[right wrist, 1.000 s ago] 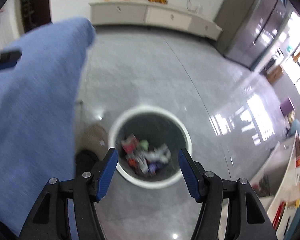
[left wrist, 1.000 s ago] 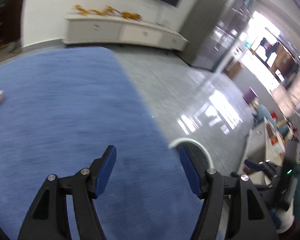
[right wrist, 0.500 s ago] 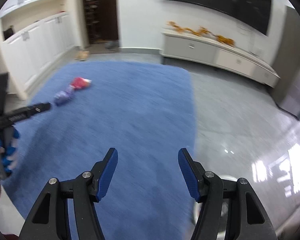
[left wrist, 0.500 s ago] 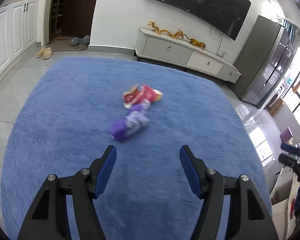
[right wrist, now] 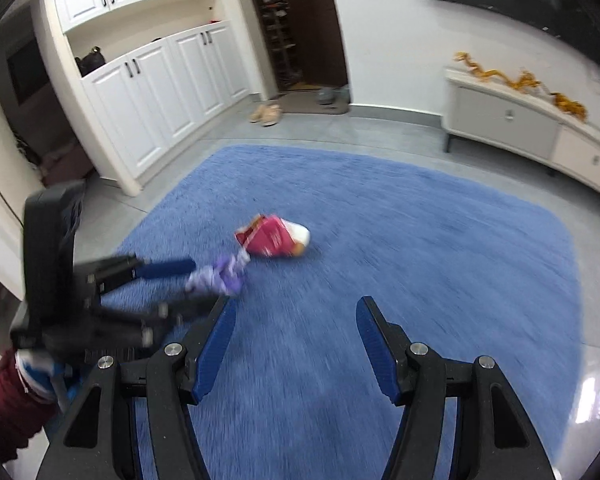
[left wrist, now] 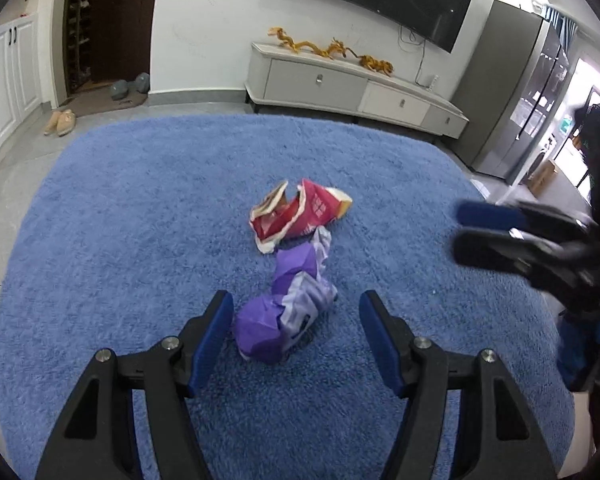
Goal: Collect trash
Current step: 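Move both tools back to the purple and red wrappers on the rug, then grasp the purple snack bag with left tool while right tool grasps the red-white chip bag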
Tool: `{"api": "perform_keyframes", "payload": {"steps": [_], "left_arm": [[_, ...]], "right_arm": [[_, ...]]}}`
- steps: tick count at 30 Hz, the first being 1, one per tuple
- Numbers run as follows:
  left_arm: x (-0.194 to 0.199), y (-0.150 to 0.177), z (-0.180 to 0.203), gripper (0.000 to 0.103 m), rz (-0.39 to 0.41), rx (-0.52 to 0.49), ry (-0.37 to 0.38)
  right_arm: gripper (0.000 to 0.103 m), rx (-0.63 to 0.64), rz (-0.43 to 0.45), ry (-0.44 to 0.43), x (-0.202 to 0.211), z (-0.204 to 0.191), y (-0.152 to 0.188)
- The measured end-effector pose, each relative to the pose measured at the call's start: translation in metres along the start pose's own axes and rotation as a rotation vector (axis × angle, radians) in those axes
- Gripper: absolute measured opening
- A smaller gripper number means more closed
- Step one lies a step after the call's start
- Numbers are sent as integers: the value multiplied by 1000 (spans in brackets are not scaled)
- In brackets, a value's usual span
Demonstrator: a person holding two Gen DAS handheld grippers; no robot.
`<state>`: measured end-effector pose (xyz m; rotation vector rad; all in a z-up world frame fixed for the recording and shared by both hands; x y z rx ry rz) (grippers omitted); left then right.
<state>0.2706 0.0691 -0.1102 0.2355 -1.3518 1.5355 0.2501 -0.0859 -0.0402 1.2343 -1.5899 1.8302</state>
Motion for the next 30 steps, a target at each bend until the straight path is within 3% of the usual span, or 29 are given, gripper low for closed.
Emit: {"api": "perform_keyframes", "payload": {"steps": [8, 17, 21, 25, 30], "left_arm": [[-2, 3, -5, 62, 11, -4, 27], [3, 8, -10, 44, 33, 9, 16], [3, 8, -7, 39, 32, -1, 9], [4, 9, -3, 36, 32, -8, -5], [8, 15, 4, 33, 38, -36, -67]], "right_arm": [[60, 1, -31, -131, -63, 4, -28], [60, 57, -47, -199, -82, -2, -38], [38, 88, -41, -221, -82, -10, -36], [29, 89, -25, -229, -77, -12, -33], [25, 37, 13, -204, -59, 0, -28]]}}
Point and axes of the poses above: each gripper's, at about its wrist camera, not at the fingertips, and x roughly against the way its jaws point, z to its right, y to its underside, the point moved 3 cm from there along -x, roughly the way its jaws point, and after that the axes turned 8 degrees about y, right-handed, at the moved point
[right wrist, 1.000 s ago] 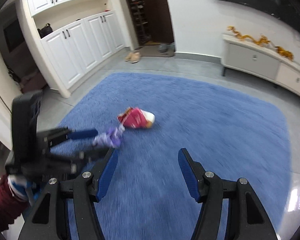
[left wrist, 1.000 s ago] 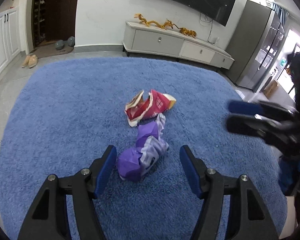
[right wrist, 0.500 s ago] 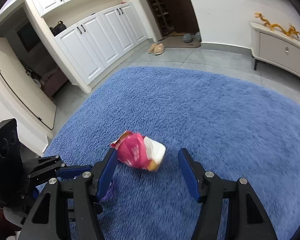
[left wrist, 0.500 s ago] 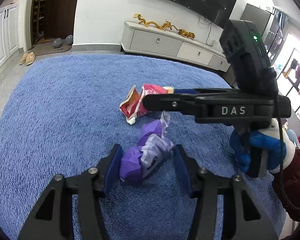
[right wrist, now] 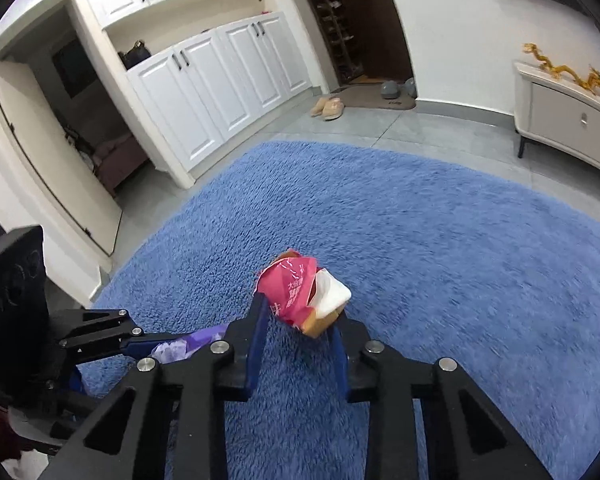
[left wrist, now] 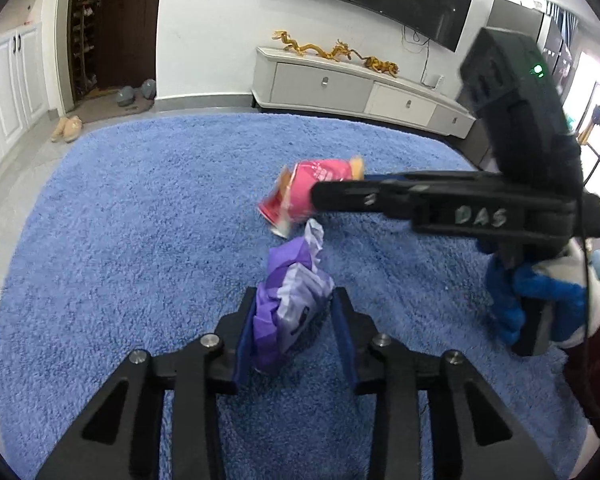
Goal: Collect trash
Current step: 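Grasp the purple snack bag with left tool while right tool grasps the red-white chip bag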
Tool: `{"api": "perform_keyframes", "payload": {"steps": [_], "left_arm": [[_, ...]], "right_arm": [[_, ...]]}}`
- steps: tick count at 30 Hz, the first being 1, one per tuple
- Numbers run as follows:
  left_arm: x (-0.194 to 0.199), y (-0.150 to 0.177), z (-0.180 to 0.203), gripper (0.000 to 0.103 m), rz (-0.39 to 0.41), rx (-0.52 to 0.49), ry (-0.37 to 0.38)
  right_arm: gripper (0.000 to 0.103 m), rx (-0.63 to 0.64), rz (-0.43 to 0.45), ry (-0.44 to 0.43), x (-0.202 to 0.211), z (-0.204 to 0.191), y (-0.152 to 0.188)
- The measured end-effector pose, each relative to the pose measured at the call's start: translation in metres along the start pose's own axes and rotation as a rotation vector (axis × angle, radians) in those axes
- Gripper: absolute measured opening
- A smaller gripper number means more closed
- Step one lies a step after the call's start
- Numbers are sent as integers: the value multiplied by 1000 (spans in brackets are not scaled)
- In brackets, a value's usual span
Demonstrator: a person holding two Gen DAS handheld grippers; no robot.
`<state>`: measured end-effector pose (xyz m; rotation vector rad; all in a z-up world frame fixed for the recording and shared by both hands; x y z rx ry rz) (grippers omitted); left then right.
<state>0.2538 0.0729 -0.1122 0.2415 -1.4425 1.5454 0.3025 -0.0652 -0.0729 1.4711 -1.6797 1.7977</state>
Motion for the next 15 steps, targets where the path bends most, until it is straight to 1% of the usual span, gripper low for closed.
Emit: {"api": "perform_keyframes", "payload": {"steps": [5, 6, 8, 10, 15], "left_arm": [[9, 12, 20, 31, -9, -35, -45], [11, 14, 24, 30, -11, -50, -57], [15, 20, 37, 30, -16, -80, -73], [20, 27, 48, 26, -19, -95, -69], [34, 38, 67, 25, -19, -115, -68]], "right_arm": [[22, -37, 32, 38, 32, 8, 12], [13, -43, 38, 46, 41, 8, 15], [13, -54, 47, 58, 54, 9, 21], [13, -68, 54, 73, 68, 11, 30], [13, -105, 35, 83, 83, 10, 53]]}}
Point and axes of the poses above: each gripper's, at about its wrist camera, not at the fingertips, and x roughly against the way its jaws point, z to its right, y to its underside, the point moved 3 cm from there along -x, roughly the way its jaws point, and after that the axes turned 8 degrees about y, right-handed, at the moved point
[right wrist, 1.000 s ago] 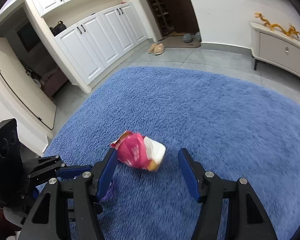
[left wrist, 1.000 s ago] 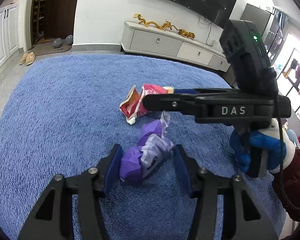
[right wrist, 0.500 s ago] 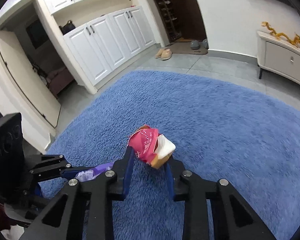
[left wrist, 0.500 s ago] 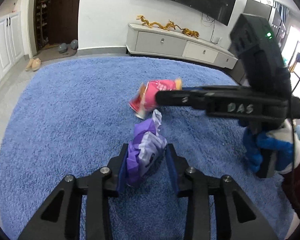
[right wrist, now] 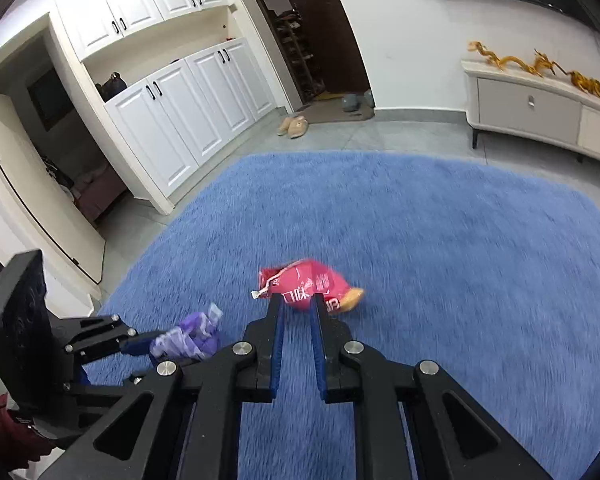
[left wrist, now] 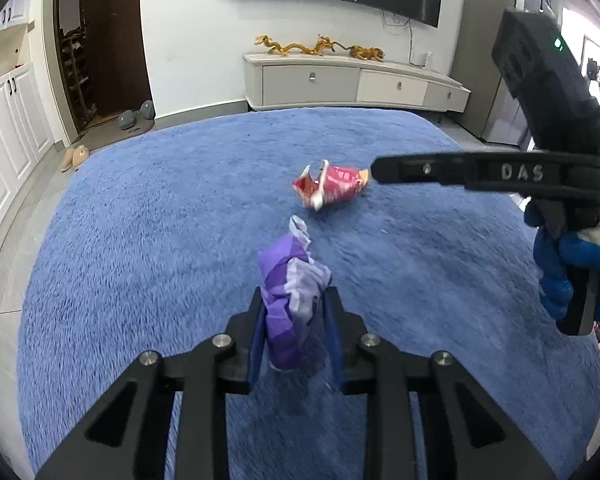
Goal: Collect trash
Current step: 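Grasp the purple snack bag with left tool while right tool grasps the red-white chip bag, then carry both held bags over the trash bin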
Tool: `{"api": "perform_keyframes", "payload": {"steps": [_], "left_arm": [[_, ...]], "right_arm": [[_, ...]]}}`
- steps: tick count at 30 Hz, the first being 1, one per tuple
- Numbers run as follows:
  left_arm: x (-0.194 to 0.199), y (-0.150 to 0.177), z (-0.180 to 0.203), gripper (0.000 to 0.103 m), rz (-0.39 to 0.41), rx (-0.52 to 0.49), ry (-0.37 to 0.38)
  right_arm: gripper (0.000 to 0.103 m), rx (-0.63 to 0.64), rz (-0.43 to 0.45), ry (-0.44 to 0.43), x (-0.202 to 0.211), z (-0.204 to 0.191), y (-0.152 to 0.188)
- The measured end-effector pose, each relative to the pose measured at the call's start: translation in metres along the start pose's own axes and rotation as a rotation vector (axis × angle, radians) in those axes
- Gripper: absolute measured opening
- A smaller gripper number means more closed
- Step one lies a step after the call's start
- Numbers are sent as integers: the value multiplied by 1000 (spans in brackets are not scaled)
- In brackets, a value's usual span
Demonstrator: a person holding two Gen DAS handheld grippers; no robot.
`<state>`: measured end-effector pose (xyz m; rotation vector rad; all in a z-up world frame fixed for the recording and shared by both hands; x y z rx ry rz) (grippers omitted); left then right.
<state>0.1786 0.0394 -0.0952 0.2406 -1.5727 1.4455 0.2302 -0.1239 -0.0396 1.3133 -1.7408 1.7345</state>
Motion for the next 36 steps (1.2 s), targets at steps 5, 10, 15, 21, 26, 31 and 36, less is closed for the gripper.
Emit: {"api": "perform_keyframes", "payload": {"steps": [5, 10, 15, 21, 26, 31, 36], "left_arm": [[18, 8, -4, 25, 8, 22, -23], [26, 8, -10, 25, 29, 46, -36], [25, 6, -15, 25, 35, 68, -25], [29, 11, -19, 25, 38, 79, -28], [31, 10, -19, 25, 37, 77, -36], [40, 9, -11, 25, 45, 65, -41], [53, 10, -1, 25, 51, 48, -45]], "right_arm": [[25, -66, -1, -4, -2, 8, 0], [55, -96, 2, -13, -12, 13, -1], [65, -127, -17, 7, -35, 12, -6], [72, -131, -13, 78, -56, -3, -13], [49, -88, -16, 104, -55, -12, -7], [42, -92, -1, 67, -33, -10, 8], [39, -91, 21, 47, -2, -11, 21]]}}
Point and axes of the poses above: each gripper's, at about its wrist camera, not at the fingertips, and x roughly against the way its jaws point, z to its right, y to its underside, the point moved 3 cm from there along -x, roughly the way its jaws point, and after that the axes turned 8 degrees about y, right-handed, at the moved point
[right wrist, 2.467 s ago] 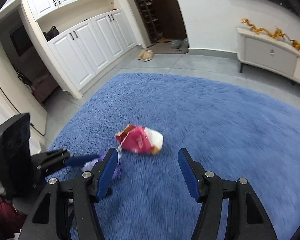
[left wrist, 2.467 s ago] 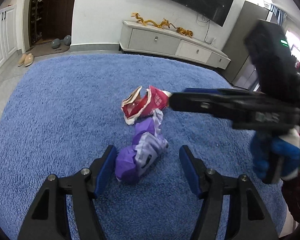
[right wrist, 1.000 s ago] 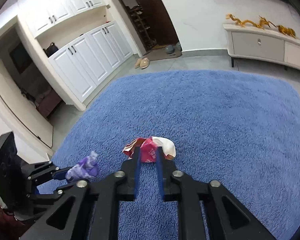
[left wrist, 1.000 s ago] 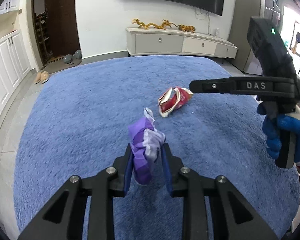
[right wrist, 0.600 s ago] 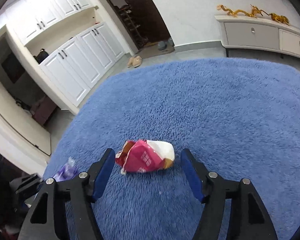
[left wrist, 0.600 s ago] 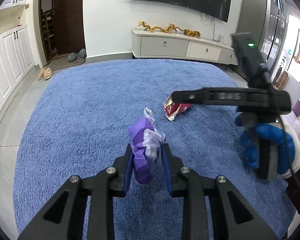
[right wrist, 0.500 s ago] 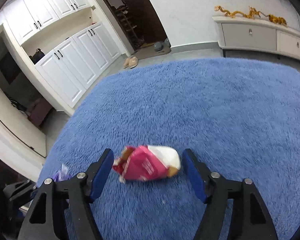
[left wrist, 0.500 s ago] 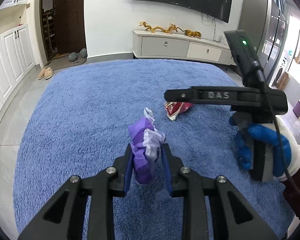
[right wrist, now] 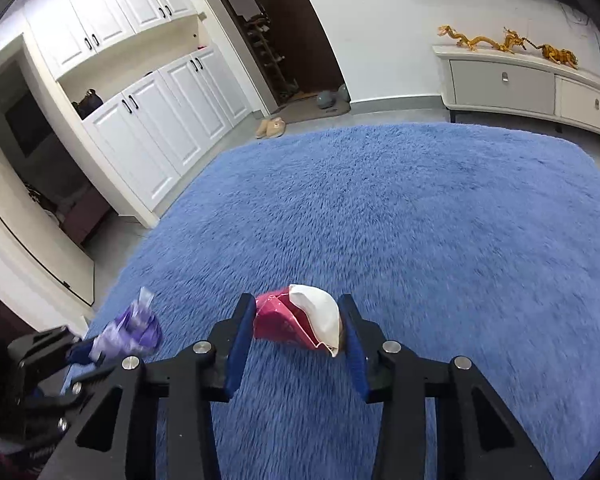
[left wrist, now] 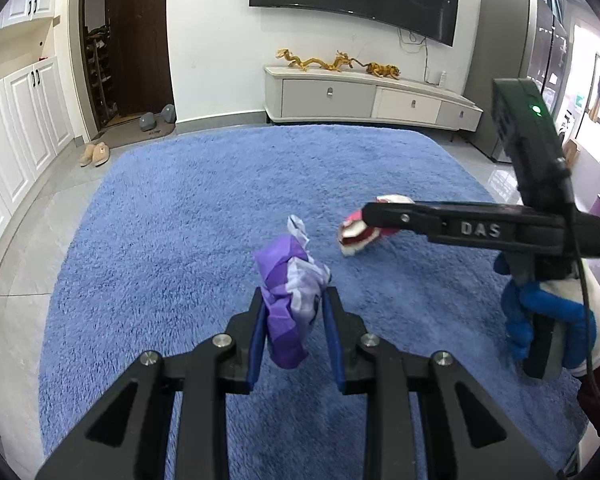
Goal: Collect trash
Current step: 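Carry both held bags over the trash bin, then open both tools to drop the bags into the bin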
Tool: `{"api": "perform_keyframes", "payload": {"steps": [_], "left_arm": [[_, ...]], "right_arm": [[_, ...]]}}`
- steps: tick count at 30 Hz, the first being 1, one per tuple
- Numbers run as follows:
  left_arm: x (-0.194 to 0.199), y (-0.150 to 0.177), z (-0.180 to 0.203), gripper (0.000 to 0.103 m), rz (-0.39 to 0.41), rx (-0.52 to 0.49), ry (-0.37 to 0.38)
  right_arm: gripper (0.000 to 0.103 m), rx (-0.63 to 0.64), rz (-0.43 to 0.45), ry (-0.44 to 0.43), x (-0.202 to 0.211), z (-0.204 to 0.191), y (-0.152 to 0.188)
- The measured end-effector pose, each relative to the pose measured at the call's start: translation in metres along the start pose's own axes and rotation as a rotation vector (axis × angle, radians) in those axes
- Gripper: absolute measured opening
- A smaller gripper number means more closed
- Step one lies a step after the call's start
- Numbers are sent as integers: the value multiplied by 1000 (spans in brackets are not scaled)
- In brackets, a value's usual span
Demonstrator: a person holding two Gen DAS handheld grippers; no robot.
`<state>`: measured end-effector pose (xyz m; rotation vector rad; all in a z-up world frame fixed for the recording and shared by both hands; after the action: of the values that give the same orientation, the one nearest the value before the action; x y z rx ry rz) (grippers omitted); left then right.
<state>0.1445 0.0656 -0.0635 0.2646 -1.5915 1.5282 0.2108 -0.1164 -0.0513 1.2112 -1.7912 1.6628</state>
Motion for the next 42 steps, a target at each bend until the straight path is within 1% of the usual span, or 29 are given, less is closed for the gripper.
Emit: {"api": "perform_keyframes", "payload": {"steps": [5, 9, 11, 15, 16, 18, 21, 22, 24, 27, 29, 31, 33, 37, 42], "left_arm": [[13, -3, 16, 25, 13, -16, 6], [22, -6, 40, 25, 17, -44, 31], [24, -10, 57, 25, 20, -68, 54], [17, -20, 104, 25, 14, -110, 140], [13, -23, 122, 25, 10, -133, 164], [4, -28, 149, 25, 1, -166, 199], [-14, -35, 199, 25, -24, -221, 274], [-22, -38, 222, 25, -34, -247, 305], [-33, -41, 255, 25, -48, -283, 348], [-55, -42, 307, 25, -79, -331, 418], [-73, -40, 340, 25, -112, -350, 461], [-88, -38, 363, 25, -140, -361, 485], [-103, -36, 383, 25, -166, -374, 495], [-126, -30, 411, 25, -202, -394, 492], [-141, -19, 435, 25, -222, -428, 479]], "right_arm": [[37, -29, 19, -12, 27, 7, 12], [37, -47, 73, 3, 70, 23, 20], [36, -59, 105, 27, 95, 36, 25], [35, -106, 175, 110, 157, 78, 42], [35, -117, 187, 130, 168, 88, 46], [35, -149, 217, 198, 198, 117, 60], [35, -203, 243, 280, 232, 159, 79], [35, -226, 249, 313, 243, 175, 88], [35, -269, 251, 377, 259, 205, 105], [35, -334, 246, 456, 276, 243, 131], [35, -382, 241, 482, 283, 266, 148], [35, -412, 227, 514, 285, 286, 162], [35, -437, 209, 529, 283, 301, 176], [35, -477, 187, 535, 278, 320, 196], [35, -515, 177, 524, 282, 337, 220]]}}
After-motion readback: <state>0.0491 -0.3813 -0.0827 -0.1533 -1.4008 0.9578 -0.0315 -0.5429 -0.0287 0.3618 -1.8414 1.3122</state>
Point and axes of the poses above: each gripper's, at about its wrist camera, not at the fingertips, and x roughly against the way its jaws point, z to its right, y to its underside, the point moved 3 cm from there along -x, roughly the way its jaws point, and after that the axes turned 8 degrees about y, right-handed, at the moved point
